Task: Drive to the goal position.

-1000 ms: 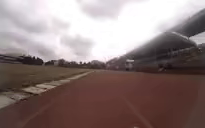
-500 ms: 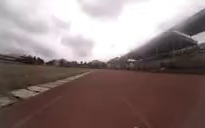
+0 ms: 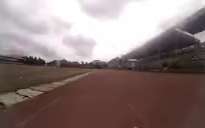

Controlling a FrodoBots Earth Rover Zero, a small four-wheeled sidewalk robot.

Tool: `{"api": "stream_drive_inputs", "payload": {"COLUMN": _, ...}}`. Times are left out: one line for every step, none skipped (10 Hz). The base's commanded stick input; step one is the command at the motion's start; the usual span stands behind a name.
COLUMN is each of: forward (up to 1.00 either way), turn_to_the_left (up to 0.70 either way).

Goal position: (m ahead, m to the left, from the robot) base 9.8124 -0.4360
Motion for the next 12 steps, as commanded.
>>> {"api": "stream_drive_inputs", "payload": {"forward": 1.00, "turn_to_the_left": 0.00}}
{"api": "stream_drive_inputs", "payload": {"forward": 1.00, "turn_to_the_left": 0.00}}
{"api": "stream_drive_inputs", "payload": {"forward": 1.00, "turn_to_the_left": 0.00}}
{"api": "stream_drive_inputs", "payload": {"forward": 1.00, "turn_to_the_left": 0.00}}
{"api": "stream_drive_inputs", "payload": {"forward": 1.00, "turn_to_the_left": 0.00}}
{"api": "stream_drive_inputs", "payload": {"forward": 1.00, "turn_to_the_left": 0.00}}
{"api": "stream_drive_inputs", "payload": {"forward": 1.00, "turn_to_the_left": 0.00}}
{"api": "stream_drive_inputs", "payload": {"forward": 1.00, "turn_to_the_left": 0.00}}
{"api": "stream_drive_inputs", "payload": {"forward": 1.00, "turn_to_the_left": 0.00}}
{"api": "stream_drive_inputs", "payload": {"forward": 1.00, "turn_to_the_left": 0.00}}
{"api": "stream_drive_inputs", "payload": {"forward": 1.00, "turn_to_the_left": 0.00}}
{"api": "stream_drive_inputs", "payload": {"forward": 1.00, "turn_to_the_left": 0.00}}
